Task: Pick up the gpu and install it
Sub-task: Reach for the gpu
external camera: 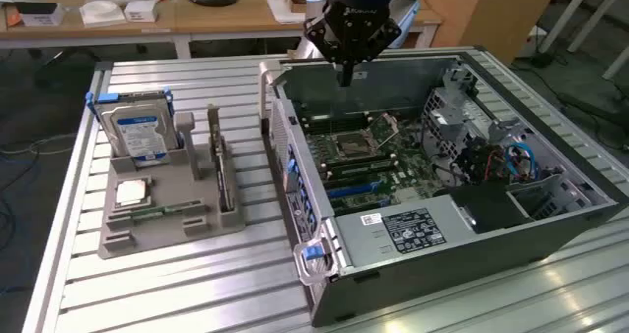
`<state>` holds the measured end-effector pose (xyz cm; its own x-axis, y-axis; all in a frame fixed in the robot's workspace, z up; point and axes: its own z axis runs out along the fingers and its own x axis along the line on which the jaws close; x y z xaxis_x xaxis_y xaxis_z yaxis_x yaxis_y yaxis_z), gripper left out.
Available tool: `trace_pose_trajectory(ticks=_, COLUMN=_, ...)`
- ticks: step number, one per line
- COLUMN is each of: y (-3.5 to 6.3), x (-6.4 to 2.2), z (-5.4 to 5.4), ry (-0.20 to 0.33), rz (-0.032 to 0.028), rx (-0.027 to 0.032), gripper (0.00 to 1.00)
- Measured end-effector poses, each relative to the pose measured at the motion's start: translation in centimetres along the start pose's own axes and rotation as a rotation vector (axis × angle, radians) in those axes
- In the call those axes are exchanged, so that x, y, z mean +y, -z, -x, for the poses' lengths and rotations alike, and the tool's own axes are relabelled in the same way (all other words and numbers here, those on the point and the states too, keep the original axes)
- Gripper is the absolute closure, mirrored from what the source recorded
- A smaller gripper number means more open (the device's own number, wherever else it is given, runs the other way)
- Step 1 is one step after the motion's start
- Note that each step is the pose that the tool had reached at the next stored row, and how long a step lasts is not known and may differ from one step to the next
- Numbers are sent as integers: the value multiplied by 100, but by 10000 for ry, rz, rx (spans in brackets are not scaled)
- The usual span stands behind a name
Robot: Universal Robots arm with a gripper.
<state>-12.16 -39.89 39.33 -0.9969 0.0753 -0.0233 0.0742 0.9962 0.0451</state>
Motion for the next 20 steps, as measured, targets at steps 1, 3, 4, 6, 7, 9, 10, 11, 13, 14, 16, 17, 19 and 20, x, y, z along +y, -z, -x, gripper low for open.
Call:
trace_pose_trajectory(ticks=1, y=0, x=0, z=0, ry=0, rz=0, rx=0, gripper=90)
trace_pose_trajectory(ticks=3, y=0, x=0, z=0, ry=0, rz=0, rx=0, gripper=90)
trace_pose_trajectory(ticks=4, y=0, x=0, z=-1, ry=-1, rz=0, rx=0, gripper=90)
trace_pose_trajectory(ticks=6, y=1, x=-2, z=-29, ry=1, rz=0, rx=0, gripper=90)
trace_pose_trajectory(ticks=7, y=2, x=-4, z=-50, ry=0, rz=0, rx=0, gripper=90)
trace_pose_trajectory(ticks=9, y=3, x=-8, z=-109, ry=-1, rz=-1, rx=1, gripper=90)
trace_pose_trajectory(ticks=10, y=4, x=-11, z=-142, ry=0, rz=0, rx=0, gripper=90)
trace_pose_trajectory(ticks=11, y=5, x=-13, z=-178, ry=1, rz=0, rx=0, gripper=90)
trace_pose_trajectory(ticks=13, y=7, x=-19, z=-262, ry=-1, rz=1, rx=0, gripper=90)
trace_pose_trajectory(ticks=14, y=8, x=-23, z=-305, ry=0, rz=0, rx=0, gripper=90)
trace_pose_trajectory(ticks=16, y=10, x=-29, z=-391, ry=0, rz=0, rx=1, gripper=90)
trace_pose_trajectory(ticks=17, y=11, x=-32, z=-433, ry=-1, rz=0, rx=0, gripper=90)
trace_pose_trajectory(ticks=19, y=14, x=-38, z=-509, ry=1, rz=0, rx=0, gripper=90)
trace_pose_trajectory(ticks=20, y=14, x=-41, z=-546, ry=8, rz=0, rx=1, gripper=90)
